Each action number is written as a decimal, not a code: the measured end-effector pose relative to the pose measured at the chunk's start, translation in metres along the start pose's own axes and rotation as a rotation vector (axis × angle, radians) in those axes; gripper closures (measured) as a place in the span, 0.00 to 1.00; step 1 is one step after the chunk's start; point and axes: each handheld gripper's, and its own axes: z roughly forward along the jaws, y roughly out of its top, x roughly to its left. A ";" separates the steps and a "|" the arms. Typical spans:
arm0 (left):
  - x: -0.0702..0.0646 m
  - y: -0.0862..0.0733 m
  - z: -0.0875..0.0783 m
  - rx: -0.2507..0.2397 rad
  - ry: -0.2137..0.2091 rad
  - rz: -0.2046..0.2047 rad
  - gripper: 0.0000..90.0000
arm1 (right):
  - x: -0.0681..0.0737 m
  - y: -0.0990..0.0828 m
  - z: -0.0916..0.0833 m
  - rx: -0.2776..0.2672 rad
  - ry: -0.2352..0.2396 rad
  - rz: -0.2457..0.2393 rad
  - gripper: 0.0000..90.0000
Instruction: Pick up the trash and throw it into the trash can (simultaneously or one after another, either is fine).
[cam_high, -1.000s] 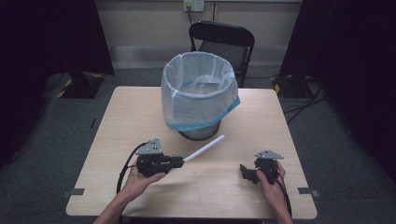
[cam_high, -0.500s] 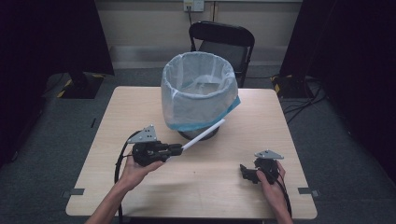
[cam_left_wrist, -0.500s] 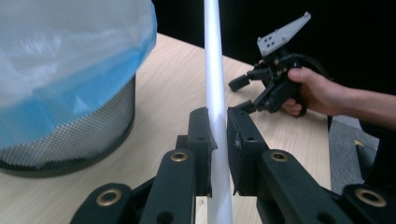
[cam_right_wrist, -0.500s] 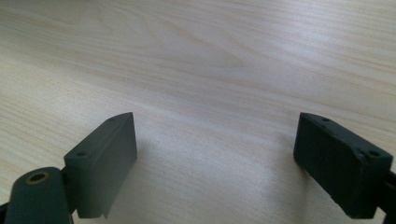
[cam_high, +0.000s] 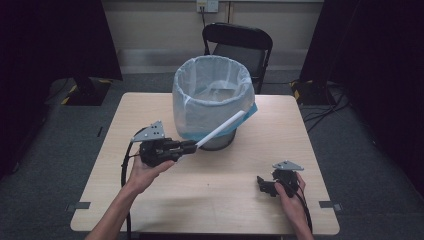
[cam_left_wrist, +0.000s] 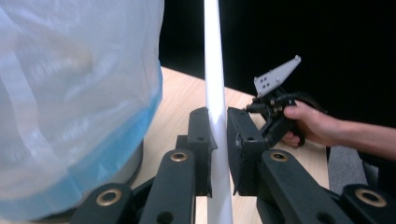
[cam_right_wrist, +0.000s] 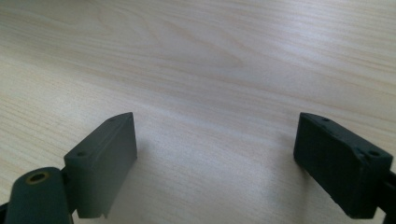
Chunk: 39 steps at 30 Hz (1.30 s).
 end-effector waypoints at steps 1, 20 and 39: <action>0.001 0.004 0.000 -0.006 0.000 0.008 0.90 | 0.000 0.000 0.000 0.000 0.000 0.000 0.14; 0.008 0.043 -0.010 -0.075 0.025 0.036 0.90 | 0.000 0.000 0.000 0.001 0.001 0.000 0.14; 0.017 0.094 -0.026 -0.173 0.075 0.064 0.90 | 0.000 0.000 0.000 0.000 0.000 0.000 0.14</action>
